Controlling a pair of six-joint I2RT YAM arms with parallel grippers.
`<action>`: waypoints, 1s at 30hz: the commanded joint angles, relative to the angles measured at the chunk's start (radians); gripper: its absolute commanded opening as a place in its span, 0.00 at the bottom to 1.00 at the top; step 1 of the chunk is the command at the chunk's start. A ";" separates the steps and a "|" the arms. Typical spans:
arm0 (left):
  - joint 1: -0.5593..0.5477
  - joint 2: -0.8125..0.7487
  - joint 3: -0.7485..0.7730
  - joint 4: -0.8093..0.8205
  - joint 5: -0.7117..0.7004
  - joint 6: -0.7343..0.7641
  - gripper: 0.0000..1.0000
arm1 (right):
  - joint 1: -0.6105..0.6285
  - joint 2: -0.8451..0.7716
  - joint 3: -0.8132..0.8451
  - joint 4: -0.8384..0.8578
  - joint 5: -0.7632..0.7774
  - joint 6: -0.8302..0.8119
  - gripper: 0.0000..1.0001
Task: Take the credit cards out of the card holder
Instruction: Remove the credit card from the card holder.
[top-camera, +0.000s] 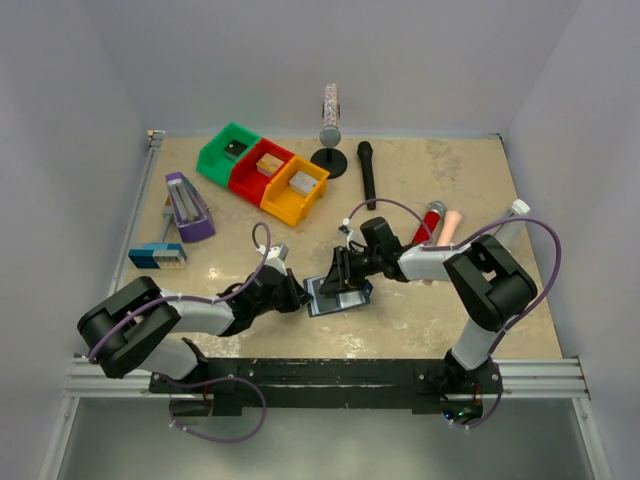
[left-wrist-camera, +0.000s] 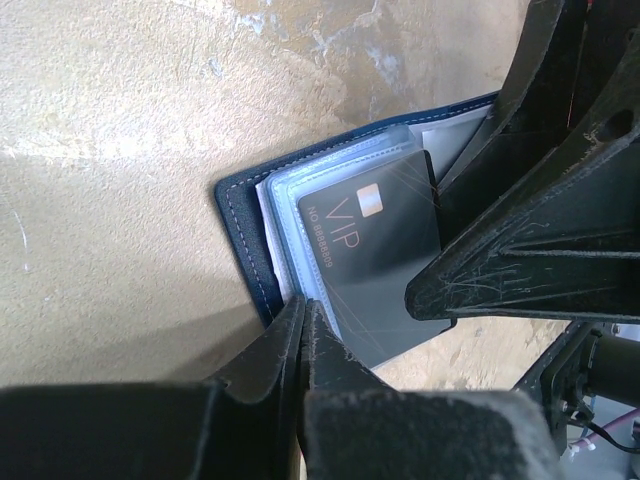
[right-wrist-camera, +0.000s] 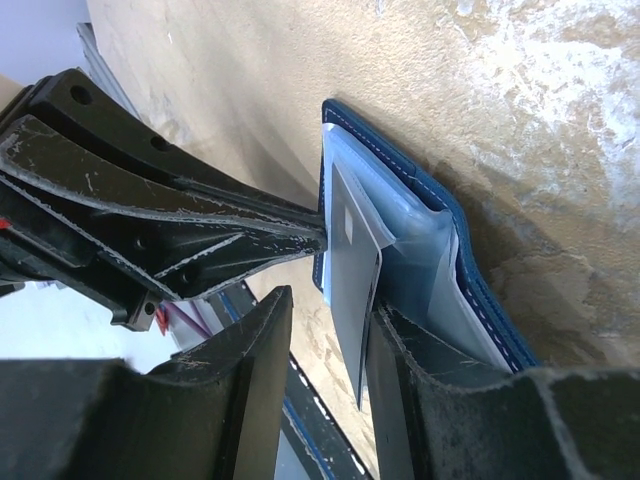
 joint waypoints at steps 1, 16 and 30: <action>-0.004 -0.003 -0.018 -0.020 -0.034 -0.001 0.00 | 0.006 -0.046 0.010 -0.019 0.002 -0.020 0.38; -0.002 0.015 -0.029 -0.031 -0.054 -0.014 0.00 | -0.003 -0.089 0.003 -0.040 0.016 -0.020 0.36; -0.002 0.023 -0.032 -0.033 -0.057 -0.014 0.00 | -0.030 -0.117 -0.006 -0.065 0.016 -0.035 0.35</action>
